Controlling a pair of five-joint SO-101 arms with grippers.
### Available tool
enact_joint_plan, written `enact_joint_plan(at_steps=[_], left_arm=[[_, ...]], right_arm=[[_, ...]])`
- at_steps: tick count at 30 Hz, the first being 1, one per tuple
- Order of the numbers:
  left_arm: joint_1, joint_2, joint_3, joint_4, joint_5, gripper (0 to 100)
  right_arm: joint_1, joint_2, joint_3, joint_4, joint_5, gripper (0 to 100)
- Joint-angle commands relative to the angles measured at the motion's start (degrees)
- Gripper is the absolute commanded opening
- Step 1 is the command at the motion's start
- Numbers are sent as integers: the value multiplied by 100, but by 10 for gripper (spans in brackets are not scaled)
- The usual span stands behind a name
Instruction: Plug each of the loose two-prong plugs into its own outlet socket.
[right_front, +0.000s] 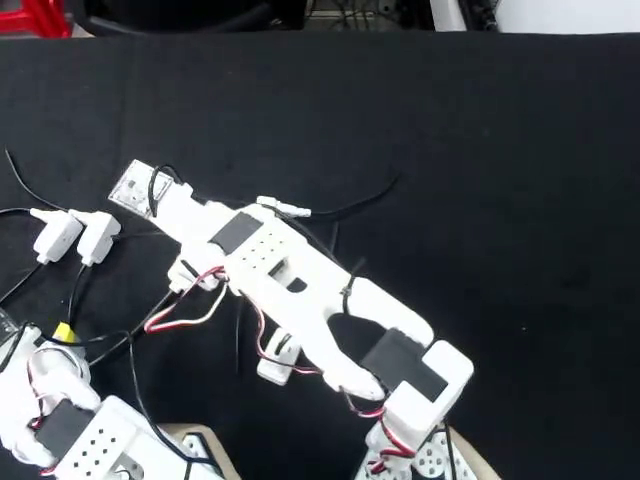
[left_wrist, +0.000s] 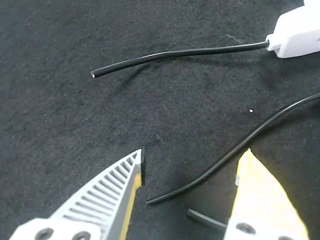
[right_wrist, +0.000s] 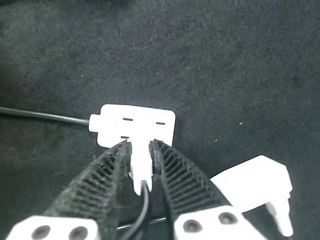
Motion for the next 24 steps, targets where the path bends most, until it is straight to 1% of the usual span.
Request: enact_joint_plan(at_steps=[1,5,9,15,24], left_arm=[[84,26,110,18,53,296],[84,26,110,18,53,296],[84,26,110,18,53,296],[84,26,110,18,53,296],[92,26,110,18,53,296]], right_arm=[[202,-57,-382,-18,105,12],[290,-13,-374,-220,114,12],[316,356,-435,-448,114,12],[316,620,-708,-316,114,12],[281,673,-681,-316,79,12]])
